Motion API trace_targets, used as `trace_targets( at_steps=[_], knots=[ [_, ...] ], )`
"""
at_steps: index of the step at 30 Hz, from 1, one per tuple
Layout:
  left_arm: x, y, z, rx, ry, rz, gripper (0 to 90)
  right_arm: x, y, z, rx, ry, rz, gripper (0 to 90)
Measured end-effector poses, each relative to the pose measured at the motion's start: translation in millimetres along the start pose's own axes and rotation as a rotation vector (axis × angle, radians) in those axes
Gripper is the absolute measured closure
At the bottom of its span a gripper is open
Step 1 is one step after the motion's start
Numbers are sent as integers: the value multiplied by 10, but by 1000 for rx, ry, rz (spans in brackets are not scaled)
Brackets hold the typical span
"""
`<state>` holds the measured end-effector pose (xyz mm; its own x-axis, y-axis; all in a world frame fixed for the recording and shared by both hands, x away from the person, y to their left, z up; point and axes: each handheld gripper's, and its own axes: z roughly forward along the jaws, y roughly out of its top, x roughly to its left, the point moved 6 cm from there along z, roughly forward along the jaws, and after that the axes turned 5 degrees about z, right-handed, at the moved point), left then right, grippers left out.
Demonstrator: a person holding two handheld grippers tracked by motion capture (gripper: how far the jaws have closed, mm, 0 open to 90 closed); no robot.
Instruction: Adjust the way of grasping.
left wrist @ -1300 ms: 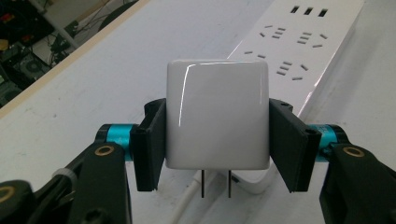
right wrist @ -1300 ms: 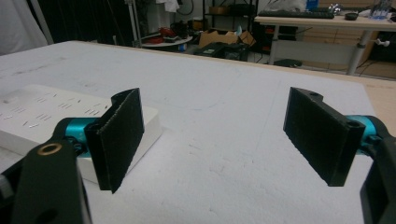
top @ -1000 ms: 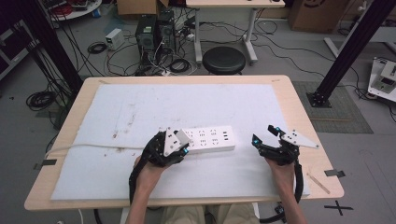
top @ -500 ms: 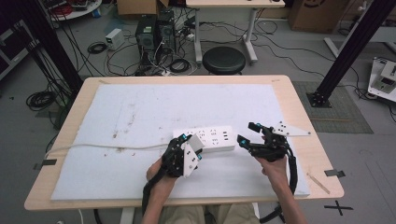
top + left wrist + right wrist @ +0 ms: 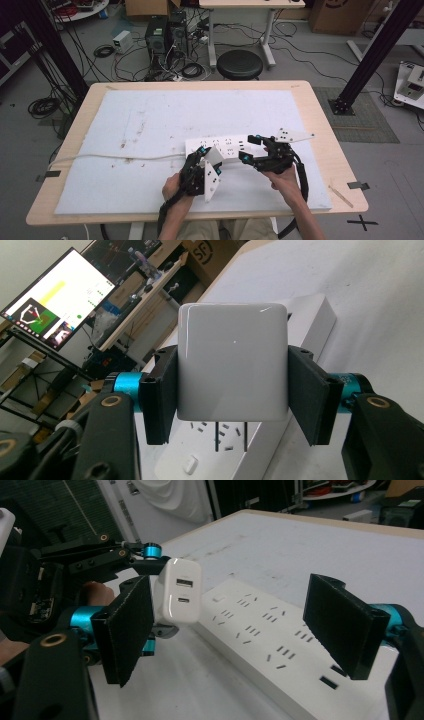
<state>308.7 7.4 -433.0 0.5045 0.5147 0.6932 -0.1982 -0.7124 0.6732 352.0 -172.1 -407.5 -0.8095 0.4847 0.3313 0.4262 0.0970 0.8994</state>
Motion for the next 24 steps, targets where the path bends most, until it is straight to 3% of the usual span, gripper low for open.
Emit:
trace_targets(
  at_steps=[6, 15, 19, 24],
  knots=[
    [-32, 33, -10, -9, 22, 20, 426, 83, -21, 129, 52, 33, -17, 211],
    [-100, 96, -14, -18, 43, 59, 426, 132, -30, 211, 75, 69, -23, 213],
    [-140, 156, -18, -30, 58, 82, 426, 164, -45, 245, 90, 84, -23, 259],
    [-160, 198, -19, -43, 71, 83, 425, 177, -59, 280, 107, 94, -18, 264]
  ],
)
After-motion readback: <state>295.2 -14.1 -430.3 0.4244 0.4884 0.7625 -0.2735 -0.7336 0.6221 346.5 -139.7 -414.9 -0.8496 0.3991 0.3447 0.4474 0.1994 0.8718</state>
